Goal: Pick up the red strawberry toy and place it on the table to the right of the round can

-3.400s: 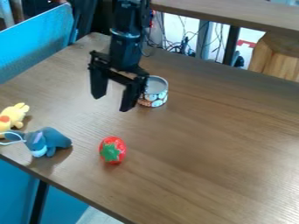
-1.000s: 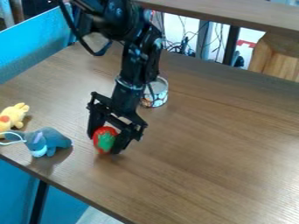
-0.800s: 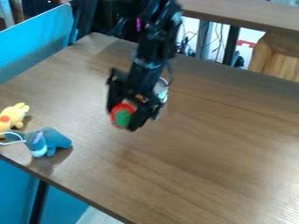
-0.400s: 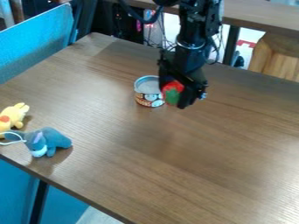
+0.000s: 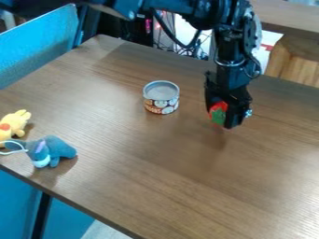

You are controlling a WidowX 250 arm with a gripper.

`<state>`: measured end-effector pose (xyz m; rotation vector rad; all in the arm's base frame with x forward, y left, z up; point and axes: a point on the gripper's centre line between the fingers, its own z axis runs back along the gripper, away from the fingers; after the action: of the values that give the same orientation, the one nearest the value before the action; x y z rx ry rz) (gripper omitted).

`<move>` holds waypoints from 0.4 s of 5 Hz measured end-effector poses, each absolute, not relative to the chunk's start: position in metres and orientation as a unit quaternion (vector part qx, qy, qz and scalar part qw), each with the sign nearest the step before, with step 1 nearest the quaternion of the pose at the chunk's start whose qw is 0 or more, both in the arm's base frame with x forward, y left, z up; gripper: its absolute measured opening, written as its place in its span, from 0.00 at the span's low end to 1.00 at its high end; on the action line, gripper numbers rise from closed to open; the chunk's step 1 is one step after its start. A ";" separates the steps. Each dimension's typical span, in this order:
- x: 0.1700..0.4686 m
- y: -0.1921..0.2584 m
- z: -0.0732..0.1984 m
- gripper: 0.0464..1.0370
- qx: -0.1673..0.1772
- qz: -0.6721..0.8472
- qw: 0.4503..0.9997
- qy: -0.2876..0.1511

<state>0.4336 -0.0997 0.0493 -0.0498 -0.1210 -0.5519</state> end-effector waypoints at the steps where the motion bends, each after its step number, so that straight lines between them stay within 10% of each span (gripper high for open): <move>1: 0.440 -0.109 0.037 0.78 -0.003 -0.299 0.953 -0.052; 2: 0.440 -0.116 0.035 0.78 0.031 -0.311 0.949 -0.049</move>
<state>0.4405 -0.1160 0.0352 0.0629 -0.0996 -0.6332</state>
